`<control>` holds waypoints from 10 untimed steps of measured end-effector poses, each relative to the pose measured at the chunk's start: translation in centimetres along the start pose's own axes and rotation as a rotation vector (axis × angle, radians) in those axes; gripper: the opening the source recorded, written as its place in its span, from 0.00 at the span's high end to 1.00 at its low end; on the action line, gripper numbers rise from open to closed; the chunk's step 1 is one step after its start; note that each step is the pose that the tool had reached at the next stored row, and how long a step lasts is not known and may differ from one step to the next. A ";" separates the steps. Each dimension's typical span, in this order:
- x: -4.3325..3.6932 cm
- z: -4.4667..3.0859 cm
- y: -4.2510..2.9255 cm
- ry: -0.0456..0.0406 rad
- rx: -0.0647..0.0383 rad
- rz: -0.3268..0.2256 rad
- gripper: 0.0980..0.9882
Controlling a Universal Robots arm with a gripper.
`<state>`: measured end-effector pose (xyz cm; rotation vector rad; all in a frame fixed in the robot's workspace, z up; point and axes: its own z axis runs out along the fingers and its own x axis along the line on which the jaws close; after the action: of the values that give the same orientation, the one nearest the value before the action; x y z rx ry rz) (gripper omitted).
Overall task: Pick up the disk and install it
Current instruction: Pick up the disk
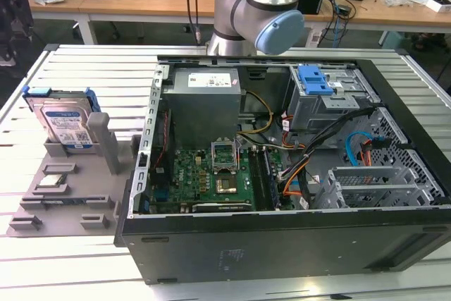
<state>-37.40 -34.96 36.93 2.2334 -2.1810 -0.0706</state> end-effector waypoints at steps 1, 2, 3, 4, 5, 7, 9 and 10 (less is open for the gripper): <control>0.01 0.09 -0.04 0.0009 0.000 0.000 0.50; 0.06 0.16 -0.05 0.0016 0.000 0.000 0.50; 0.19 0.22 -0.06 0.0020 0.000 0.000 0.50; 0.38 0.28 -0.07 0.0023 0.000 0.000 0.50; 0.58 0.34 -0.07 0.0025 0.000 0.000 0.50; 1.54 0.68 -0.19 0.0029 0.000 0.000 0.50; 1.57 1.03 -0.75 0.0036 0.000 0.000 0.50; 1.59 1.26 -1.11 0.0041 0.000 0.000 0.50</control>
<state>-36.31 -36.50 35.59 2.2313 -2.1792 -0.0660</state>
